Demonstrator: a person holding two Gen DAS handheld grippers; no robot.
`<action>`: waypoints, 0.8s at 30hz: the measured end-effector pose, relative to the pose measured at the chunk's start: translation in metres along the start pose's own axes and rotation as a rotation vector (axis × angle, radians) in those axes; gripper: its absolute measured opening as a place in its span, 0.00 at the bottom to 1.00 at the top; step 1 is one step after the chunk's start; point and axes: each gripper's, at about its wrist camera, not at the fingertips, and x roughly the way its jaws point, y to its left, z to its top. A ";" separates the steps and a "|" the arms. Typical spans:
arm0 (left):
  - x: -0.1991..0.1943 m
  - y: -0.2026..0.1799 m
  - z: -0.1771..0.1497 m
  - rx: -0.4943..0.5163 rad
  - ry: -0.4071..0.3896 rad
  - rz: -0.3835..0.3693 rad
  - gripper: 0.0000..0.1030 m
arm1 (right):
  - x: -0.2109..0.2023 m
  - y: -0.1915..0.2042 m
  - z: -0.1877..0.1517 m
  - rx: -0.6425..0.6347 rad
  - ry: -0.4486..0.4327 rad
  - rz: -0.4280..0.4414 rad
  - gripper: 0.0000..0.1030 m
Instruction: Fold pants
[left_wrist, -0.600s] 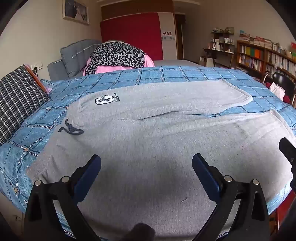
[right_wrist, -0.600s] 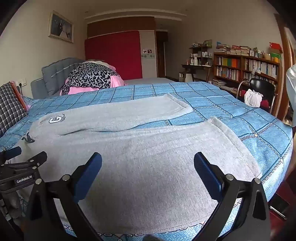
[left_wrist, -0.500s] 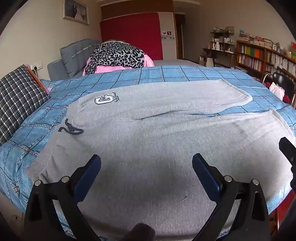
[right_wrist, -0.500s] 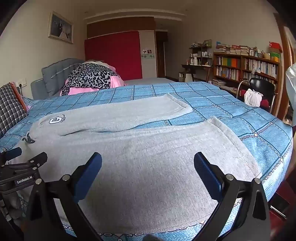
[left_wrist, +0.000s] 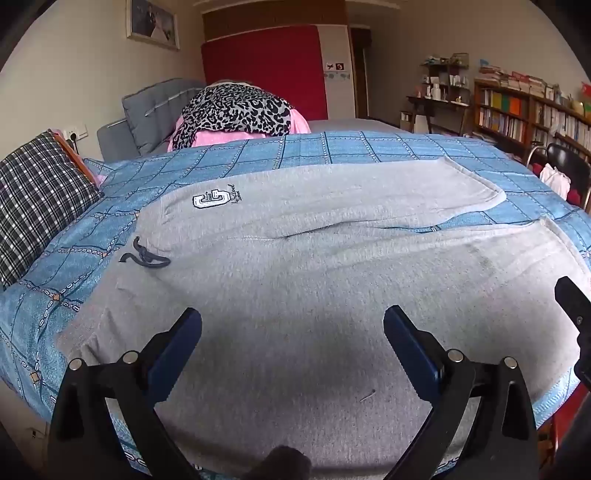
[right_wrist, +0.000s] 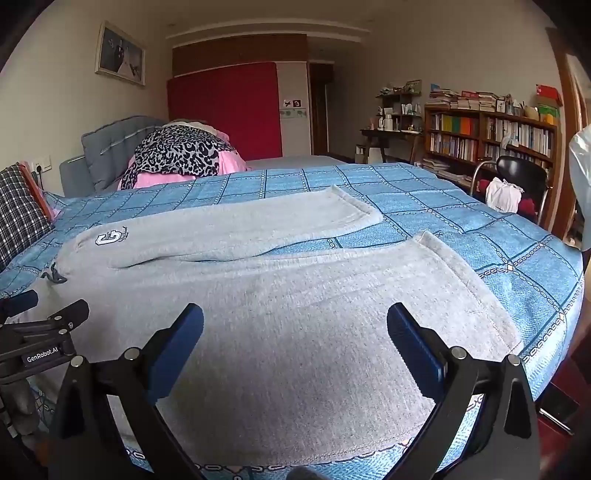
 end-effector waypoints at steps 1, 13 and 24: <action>0.001 0.001 0.000 -0.004 0.005 -0.001 0.95 | 0.000 0.001 0.000 -0.003 0.000 -0.002 0.98; 0.009 0.005 -0.003 -0.012 0.023 0.001 0.95 | 0.005 0.000 -0.001 -0.001 0.016 0.003 0.98; 0.013 0.011 -0.002 -0.004 0.023 0.031 0.95 | 0.009 -0.002 -0.004 0.005 0.028 0.004 0.98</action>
